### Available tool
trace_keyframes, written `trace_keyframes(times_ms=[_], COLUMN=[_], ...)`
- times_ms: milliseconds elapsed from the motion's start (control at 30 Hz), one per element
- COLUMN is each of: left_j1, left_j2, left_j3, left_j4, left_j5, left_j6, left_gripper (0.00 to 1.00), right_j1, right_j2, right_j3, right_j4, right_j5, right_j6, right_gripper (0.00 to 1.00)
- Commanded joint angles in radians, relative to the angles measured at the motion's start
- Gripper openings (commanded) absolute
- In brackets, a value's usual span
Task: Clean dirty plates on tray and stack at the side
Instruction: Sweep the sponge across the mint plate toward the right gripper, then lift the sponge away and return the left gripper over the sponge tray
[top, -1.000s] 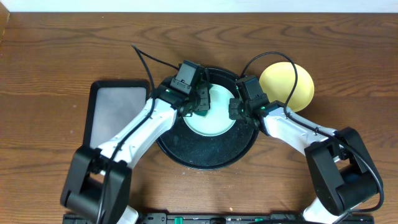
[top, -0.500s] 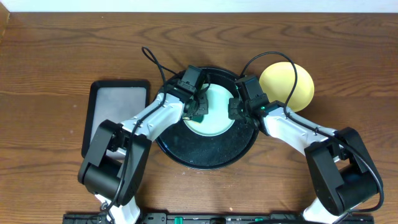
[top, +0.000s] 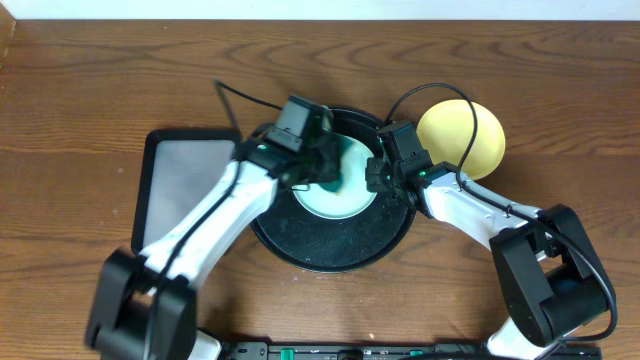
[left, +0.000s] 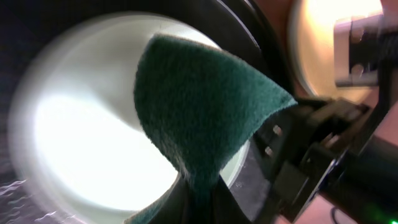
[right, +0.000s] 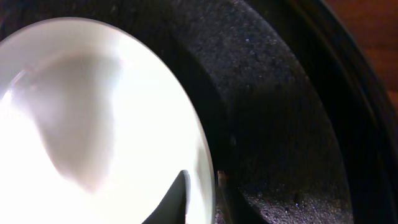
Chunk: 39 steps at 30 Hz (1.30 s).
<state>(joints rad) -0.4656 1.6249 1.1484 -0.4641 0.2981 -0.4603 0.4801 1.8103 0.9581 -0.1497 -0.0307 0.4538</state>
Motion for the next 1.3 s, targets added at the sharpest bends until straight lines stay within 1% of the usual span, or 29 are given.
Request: trace_keyframes(times_ms=[0,67,167,333,400,600,733,933,1067,1133,1167,1233,1267], left_j1=[0.054,0.104,0.181,0.335,0.4,0.548,0.623,0.677,0.679,0.679,0.677,0.677,0.677], left_j2=[-0.072,-0.1,-0.11,-0.11,-0.11,-0.11,-0.11,-0.11,-0.11,-0.11,-0.11,-0.11,-0.11], left_j3=[0.023,0.023,0.023,0.023,0.022,-0.006,-0.054,-0.079,-0.087,-0.094,-0.096,-0.096,-0.096], left_j4=[-0.089,-0.182,-0.267,-0.349,-0.37,-0.367,-0.297,-0.248,-0.248,-0.241,-0.23,-0.222,-0.219], left_j5=[-0.272,-0.384,-0.454,-0.456,-0.456,-0.457,-0.457,-0.458,-0.472,-0.471,-0.463,-0.464,-0.464], left_j6=[0.002,0.002,0.003,0.003,0.003,0.006,0.006,0.022,0.021,0.016,0.013,0.01,0.01], left_gripper=[0.08,0.08,0.08,0.08,0.08,0.08,0.08,0.08,0.08,0.08,0.08,0.08,0.08], right_j1=[0.012,0.012,0.012,0.012,0.012,0.012,0.013,0.013,0.013,0.013,0.012,0.012,0.012], right_j2=[0.006,0.006,0.006,0.006,0.006,0.011,0.024,0.055,0.084,0.093,0.099,0.099,0.099], right_j3=[-0.003,-0.003,-0.003,-0.003,-0.003,-0.005,-0.005,-0.005,-0.005,-0.005,-0.005,-0.005,-0.005], right_j4=[0.005,0.005,0.016,0.027,0.027,0.018,0.007,0.012,0.024,0.027,0.027,0.027,0.027], right_j5=[-0.004,-0.004,-0.004,0.004,0.004,0.005,0.004,0.004,0.004,0.004,0.004,0.004,0.004], right_j6=[-0.006,-0.006,-0.006,-0.007,-0.032,-0.097,-0.096,-0.096,-0.096,-0.096,-0.096,-0.096,-0.096], right_gripper=[0.3,0.38,0.4,0.42,0.43,0.52,0.53,0.49,0.48,0.43,0.37,0.32,0.27])
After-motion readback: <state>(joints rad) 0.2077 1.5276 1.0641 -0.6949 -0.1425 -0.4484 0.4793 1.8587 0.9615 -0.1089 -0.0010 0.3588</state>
